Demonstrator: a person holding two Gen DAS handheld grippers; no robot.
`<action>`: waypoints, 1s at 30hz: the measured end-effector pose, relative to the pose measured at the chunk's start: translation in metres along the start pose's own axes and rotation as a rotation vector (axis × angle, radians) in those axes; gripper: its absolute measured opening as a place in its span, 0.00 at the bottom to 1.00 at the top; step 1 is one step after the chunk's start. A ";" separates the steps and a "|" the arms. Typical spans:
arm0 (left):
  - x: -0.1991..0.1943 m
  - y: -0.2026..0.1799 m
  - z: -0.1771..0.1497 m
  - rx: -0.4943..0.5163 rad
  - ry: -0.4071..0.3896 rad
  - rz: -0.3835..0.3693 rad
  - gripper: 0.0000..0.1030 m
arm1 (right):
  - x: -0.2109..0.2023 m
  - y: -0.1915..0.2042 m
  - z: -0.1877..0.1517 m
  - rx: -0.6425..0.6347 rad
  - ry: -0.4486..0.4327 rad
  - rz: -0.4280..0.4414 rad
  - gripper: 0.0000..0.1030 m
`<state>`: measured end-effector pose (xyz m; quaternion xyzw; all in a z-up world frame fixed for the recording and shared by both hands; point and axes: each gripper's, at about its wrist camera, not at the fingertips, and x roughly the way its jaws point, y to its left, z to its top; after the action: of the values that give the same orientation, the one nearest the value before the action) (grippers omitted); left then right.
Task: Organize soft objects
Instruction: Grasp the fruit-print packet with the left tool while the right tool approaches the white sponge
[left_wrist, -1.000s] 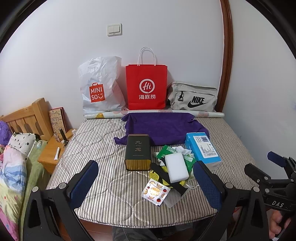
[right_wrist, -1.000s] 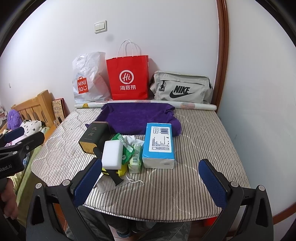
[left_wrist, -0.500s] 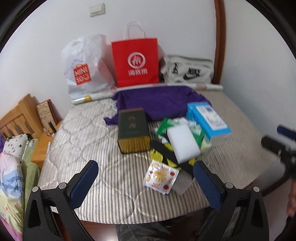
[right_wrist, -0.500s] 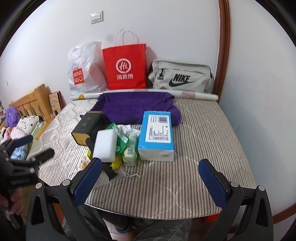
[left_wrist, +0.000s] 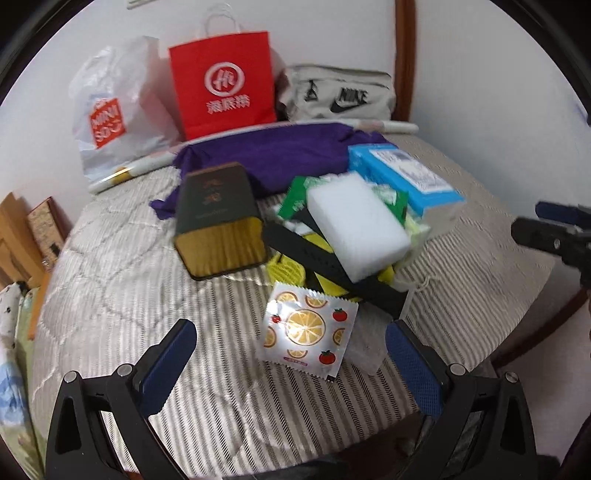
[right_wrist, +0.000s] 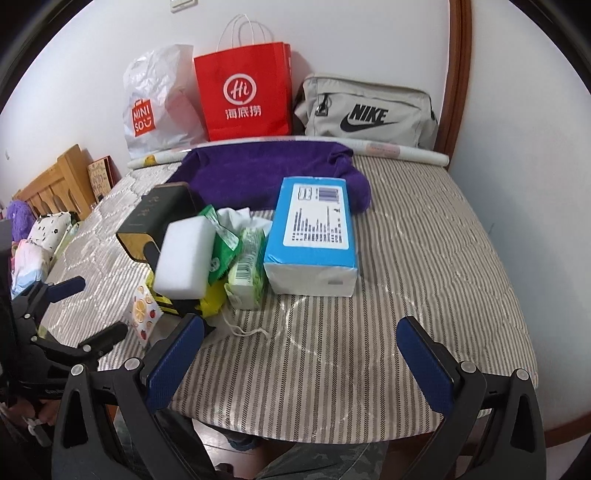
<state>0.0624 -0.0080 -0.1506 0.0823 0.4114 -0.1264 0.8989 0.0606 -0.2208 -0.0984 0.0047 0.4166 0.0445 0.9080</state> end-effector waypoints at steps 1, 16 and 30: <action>0.004 -0.001 -0.001 0.011 0.009 -0.007 1.00 | 0.004 0.000 0.000 -0.002 0.009 -0.003 1.00; 0.057 0.010 -0.005 0.050 0.076 -0.072 0.71 | 0.053 -0.004 -0.004 -0.001 0.106 0.000 0.99; 0.050 0.038 -0.008 -0.036 0.062 -0.217 0.09 | 0.071 0.012 -0.002 -0.040 0.141 0.020 0.99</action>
<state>0.0995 0.0226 -0.1918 0.0250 0.4479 -0.2128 0.8680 0.1044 -0.2031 -0.1534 -0.0125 0.4785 0.0621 0.8758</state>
